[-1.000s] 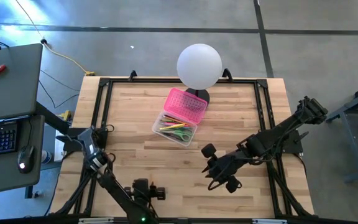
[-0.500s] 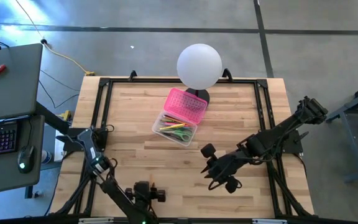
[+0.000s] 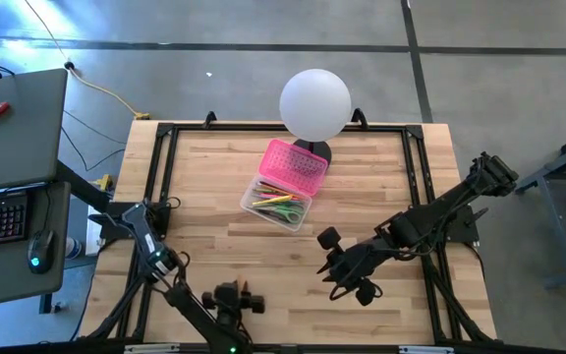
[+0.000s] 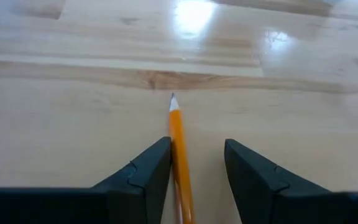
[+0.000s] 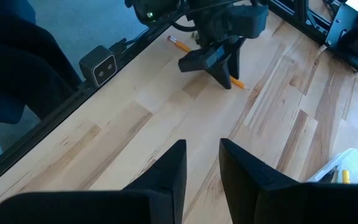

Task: Pick & place school supplies into a supply box
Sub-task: Put the orange pencil into the pink supply box

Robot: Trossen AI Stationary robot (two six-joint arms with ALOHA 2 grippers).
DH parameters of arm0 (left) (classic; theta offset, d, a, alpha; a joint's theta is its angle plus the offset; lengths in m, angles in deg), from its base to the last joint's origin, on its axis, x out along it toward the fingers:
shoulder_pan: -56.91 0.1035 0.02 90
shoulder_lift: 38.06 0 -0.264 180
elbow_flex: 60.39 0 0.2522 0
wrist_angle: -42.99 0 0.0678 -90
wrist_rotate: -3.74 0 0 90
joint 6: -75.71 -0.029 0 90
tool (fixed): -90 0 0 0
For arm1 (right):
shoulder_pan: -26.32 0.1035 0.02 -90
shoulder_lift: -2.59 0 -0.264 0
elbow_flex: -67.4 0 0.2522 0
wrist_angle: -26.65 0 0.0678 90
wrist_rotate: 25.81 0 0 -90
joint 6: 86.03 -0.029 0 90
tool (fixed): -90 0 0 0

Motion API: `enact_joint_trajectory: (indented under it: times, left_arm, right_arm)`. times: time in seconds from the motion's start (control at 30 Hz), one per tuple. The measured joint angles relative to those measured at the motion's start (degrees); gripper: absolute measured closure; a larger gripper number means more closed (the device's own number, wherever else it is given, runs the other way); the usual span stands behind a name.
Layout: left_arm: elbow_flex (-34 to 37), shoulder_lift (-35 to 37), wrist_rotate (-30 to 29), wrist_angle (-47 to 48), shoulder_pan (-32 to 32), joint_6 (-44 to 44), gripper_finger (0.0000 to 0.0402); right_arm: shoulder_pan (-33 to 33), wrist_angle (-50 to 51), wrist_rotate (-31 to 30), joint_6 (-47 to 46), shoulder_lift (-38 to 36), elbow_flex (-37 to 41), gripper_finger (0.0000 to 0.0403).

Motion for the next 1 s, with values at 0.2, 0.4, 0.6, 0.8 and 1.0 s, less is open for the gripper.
enact_joint_trajectory:
  times: [0.2, 0.4, 0.6, 0.8, 1.0]
  left_arm:
    - [0.11, -1.54, -2.67, 1.36, -0.41, -1.20, 0.0211]
    - [0.09, -2.41, -2.69, 2.07, -0.70, -0.88, 0.0212]
    - [0.10, -2.74, -3.17, 3.16, -0.68, -0.90, 0.0245]
    - [0.42, -2.83, -2.71, 4.03, -0.68, -0.64, 0.0313]
    - [1.47, -3.05, -6.26, 5.03, -0.64, -1.18, 0.0371]
  right_arm:
    - [0.00, -0.10, 0.10, 0.00, 0.00, 0.00, 0.0329]
    - [0.00, -0.27, 0.14, 0.00, 0.00, 0.00, 0.0329]
    - [0.00, -0.40, 0.16, -0.02, 0.00, 0.00, 0.0329]
    - [0.00, -0.44, 0.16, 0.00, 0.00, 0.00, 0.0329]
    - [0.00, -0.45, 0.16, -0.01, 0.00, 0.00, 0.0329]
